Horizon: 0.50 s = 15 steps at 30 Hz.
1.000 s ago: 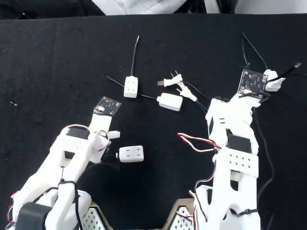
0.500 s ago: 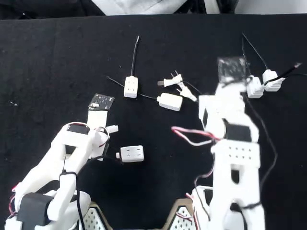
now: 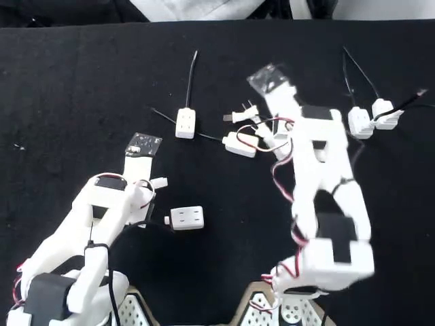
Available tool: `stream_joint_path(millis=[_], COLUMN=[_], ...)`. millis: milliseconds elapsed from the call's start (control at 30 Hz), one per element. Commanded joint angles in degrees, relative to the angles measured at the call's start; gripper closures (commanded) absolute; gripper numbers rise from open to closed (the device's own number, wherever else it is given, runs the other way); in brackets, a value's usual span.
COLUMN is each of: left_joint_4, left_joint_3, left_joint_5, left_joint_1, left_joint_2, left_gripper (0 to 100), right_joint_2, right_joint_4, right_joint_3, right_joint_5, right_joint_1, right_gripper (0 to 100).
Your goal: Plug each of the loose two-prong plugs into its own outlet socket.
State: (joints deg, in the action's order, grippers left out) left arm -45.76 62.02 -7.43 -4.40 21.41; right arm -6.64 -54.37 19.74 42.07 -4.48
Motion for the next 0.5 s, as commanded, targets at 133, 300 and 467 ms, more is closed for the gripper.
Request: stream_joint_path(millis=[133,300,467], left_joint_4=[1.58,1.58,1.58], left_joint_3=[-1.27,-1.27,-1.27], left_joint_5=[0.44,0.35,0.26], left_joint_1=[1.1,1.1,1.1], left_joint_2=[-1.49,-1.49,-1.49], left_gripper=[97,97,97], right_joint_2=[-9.01,-13.93,-17.45], right_joint_4=[7.12,6.86,6.68], right_joint_3=[-8.22,-16.48,-18.77], right_joint_5=[3.69,4.04,4.04], right_joint_1=[0.26,-0.88,-1.23], right_gripper=[84.6,81.6,82.5])
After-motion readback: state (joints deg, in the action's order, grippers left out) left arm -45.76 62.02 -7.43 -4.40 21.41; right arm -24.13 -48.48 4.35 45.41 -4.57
